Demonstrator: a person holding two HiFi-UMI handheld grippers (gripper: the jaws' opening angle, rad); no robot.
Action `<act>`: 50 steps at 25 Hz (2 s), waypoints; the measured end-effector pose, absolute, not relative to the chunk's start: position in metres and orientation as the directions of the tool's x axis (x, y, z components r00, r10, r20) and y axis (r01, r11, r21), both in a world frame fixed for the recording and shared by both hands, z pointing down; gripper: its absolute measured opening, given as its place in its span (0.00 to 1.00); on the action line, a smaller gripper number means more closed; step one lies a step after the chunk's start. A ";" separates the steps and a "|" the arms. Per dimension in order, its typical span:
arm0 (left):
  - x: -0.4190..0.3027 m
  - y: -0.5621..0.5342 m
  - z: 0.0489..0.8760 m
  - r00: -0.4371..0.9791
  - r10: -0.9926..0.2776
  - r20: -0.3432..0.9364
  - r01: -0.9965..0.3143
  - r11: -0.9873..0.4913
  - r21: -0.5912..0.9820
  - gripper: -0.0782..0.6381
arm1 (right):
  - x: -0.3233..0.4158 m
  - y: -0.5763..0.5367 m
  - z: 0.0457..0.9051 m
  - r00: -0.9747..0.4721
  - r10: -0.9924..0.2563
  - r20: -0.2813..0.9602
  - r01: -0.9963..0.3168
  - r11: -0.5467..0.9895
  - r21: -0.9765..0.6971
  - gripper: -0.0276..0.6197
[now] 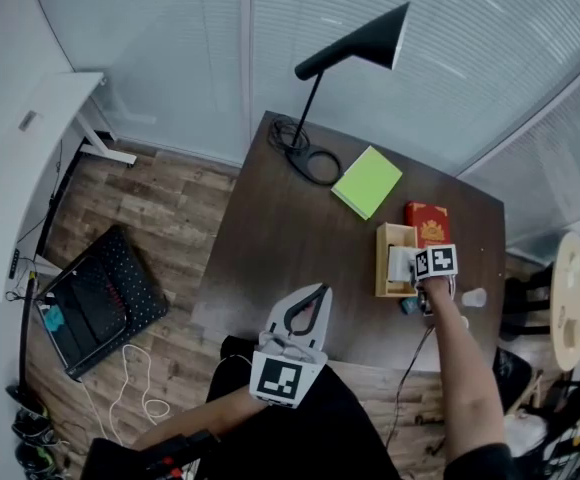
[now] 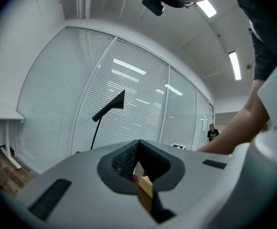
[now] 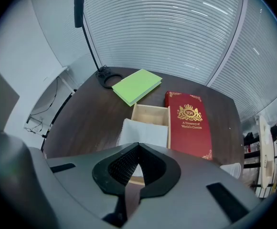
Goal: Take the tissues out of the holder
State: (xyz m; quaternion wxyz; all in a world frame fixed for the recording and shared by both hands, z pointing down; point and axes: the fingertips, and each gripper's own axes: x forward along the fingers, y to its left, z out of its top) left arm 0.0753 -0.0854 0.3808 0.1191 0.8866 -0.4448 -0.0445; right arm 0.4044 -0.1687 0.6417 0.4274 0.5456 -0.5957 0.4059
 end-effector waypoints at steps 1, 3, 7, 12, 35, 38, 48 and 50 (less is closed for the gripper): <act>0.072 -0.088 0.376 0.604 -0.797 0.015 -0.775 -0.582 0.246 0.11 | 0.403 -0.168 0.639 -0.037 -0.301 0.953 -0.997 0.073 -0.016 0.06; 0.065 -0.090 0.374 0.611 -0.791 0.013 -0.771 -0.592 0.236 0.11 | 0.397 -0.167 0.636 -0.036 -0.294 0.955 -0.998 0.067 -0.017 0.06; 0.055 -0.100 0.379 0.629 -0.777 0.038 -0.756 -0.599 0.264 0.11 | 0.382 -0.175 0.632 -0.041 -0.295 0.954 -0.998 0.063 -0.023 0.06; 0.038 -0.109 0.374 0.639 -0.769 0.027 -0.742 -0.606 0.287 0.11 | 0.362 -0.180 0.631 -0.052 -0.286 0.957 -0.998 0.051 -0.039 0.06; -0.036 -0.117 0.386 0.666 -0.744 0.046 -0.722 -0.628 0.291 0.11 | 0.277 -0.180 0.652 -0.084 -0.274 0.958 -0.996 0.005 -0.086 0.06; -0.050 -0.119 0.388 0.655 -0.754 0.050 -0.733 -0.617 0.287 0.11 | 0.263 -0.185 0.657 -0.084 -0.281 0.956 -0.996 0.015 -0.083 0.06; -0.075 -0.119 0.388 0.650 -0.758 0.047 -0.736 -0.614 0.285 0.11 | 0.206 -0.182 0.672 -0.126 -0.260 0.957 -0.992 0.036 -0.121 0.06; -0.079 -0.119 0.388 0.649 -0.759 0.046 -0.738 -0.614 0.281 0.11 | 0.196 -0.181 0.675 -0.125 -0.251 0.960 -0.992 0.041 -0.119 0.06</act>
